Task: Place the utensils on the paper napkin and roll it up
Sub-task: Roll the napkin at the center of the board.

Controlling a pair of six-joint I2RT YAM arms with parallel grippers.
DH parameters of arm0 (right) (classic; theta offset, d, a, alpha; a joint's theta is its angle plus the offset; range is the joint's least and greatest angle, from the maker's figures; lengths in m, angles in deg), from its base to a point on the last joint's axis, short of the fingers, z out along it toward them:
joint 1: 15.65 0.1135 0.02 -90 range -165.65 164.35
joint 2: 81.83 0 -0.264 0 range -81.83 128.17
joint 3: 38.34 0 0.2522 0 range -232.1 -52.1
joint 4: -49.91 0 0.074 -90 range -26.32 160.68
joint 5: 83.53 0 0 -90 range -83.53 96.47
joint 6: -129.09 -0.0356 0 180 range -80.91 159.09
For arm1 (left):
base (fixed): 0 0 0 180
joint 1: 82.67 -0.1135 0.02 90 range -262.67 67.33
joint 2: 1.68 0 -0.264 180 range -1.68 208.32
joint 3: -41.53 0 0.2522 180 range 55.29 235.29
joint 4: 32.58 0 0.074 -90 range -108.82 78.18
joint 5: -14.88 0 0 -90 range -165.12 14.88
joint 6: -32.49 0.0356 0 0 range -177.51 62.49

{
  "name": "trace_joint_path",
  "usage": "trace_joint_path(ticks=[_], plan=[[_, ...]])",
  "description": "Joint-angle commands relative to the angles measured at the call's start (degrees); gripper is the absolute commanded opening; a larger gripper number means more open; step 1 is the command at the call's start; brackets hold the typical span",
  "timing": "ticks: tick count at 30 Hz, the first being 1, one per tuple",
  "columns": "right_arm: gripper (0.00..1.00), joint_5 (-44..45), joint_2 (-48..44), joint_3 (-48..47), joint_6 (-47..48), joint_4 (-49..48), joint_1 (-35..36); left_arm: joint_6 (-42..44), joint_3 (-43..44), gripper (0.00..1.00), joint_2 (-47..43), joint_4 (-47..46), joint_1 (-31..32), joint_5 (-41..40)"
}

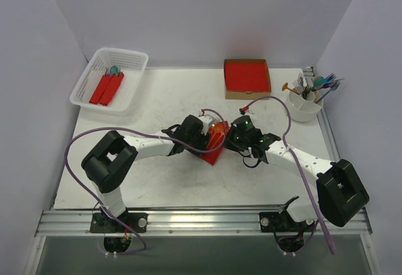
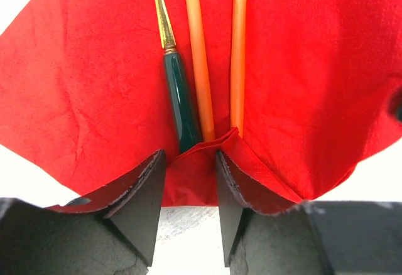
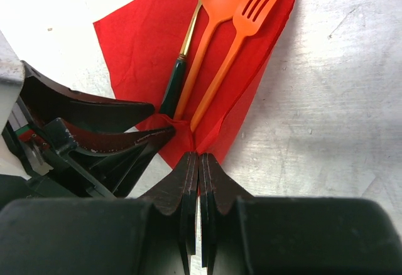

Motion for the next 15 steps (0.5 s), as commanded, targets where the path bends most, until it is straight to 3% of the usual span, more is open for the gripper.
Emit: trace_joint_path(ticks=[1, 5, 15], plan=[[0.0, 0.42, -0.24, 0.82, 0.71, -0.67, -0.79, 0.2, -0.85, 0.47, -2.61, -1.64, 0.29, 1.19], [0.0, 0.42, -0.33, 1.35, 0.89, -0.84, -1.14, 0.82, -2.35, 0.54, -4.19, -1.91, 0.29, 1.89], [0.0, 0.24, 0.38, 3.11, 1.24, -1.9, -1.49, 1.26, -3.75, 0.55, -6.65, -4.98, -0.15, 4.25]])
